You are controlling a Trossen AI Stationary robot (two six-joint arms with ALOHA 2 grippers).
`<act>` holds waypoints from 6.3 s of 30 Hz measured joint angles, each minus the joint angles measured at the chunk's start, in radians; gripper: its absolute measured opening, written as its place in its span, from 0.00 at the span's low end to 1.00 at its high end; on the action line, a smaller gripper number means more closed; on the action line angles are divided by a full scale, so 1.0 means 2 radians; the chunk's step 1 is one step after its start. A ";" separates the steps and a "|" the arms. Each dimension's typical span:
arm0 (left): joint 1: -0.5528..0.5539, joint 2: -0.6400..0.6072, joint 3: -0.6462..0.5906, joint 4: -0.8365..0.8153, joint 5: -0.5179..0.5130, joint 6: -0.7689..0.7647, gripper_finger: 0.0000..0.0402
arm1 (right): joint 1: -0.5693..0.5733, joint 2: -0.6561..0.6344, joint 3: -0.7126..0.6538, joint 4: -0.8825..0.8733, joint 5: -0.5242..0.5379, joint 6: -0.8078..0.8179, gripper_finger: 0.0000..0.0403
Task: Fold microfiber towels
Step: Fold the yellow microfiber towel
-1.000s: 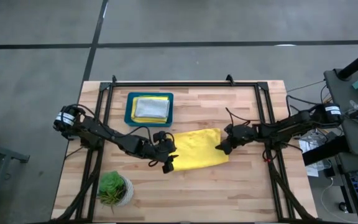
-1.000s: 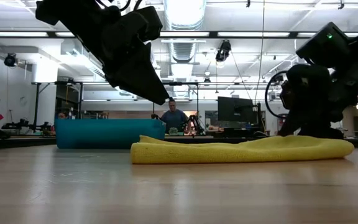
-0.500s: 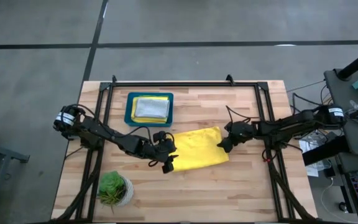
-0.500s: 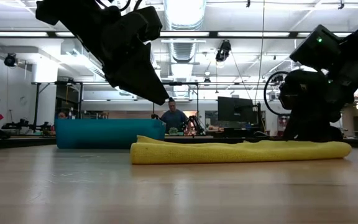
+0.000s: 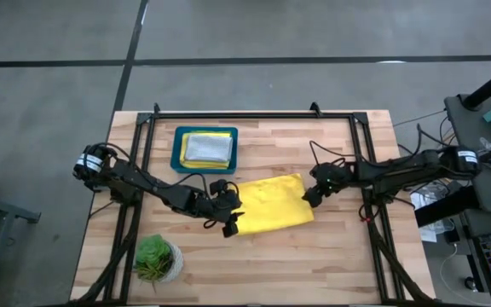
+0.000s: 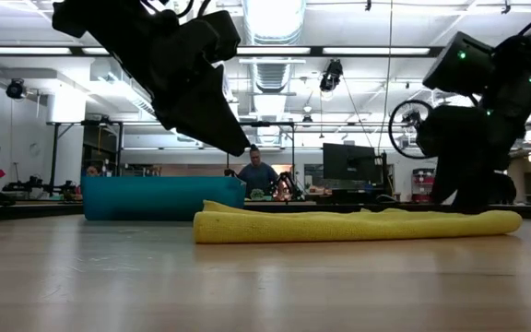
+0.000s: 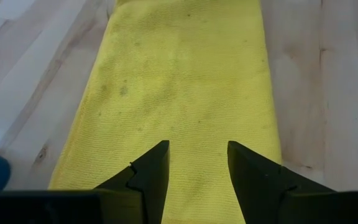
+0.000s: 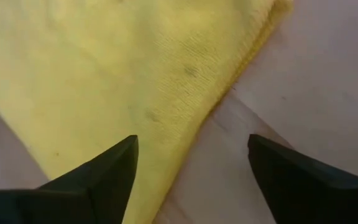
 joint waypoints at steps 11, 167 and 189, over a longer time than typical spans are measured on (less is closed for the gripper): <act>0.000 0.000 0.000 0.000 -0.010 0.000 0.37 | 0.000 0.079 -0.042 0.221 -0.038 0.008 0.70; -0.024 0.091 -0.033 0.013 -0.021 -0.065 0.37 | 0.051 0.352 0.507 -0.284 0.039 -0.144 0.02; -0.024 0.090 -0.012 0.010 -0.008 -0.063 0.37 | 0.037 0.305 0.446 -0.443 0.198 -0.118 0.17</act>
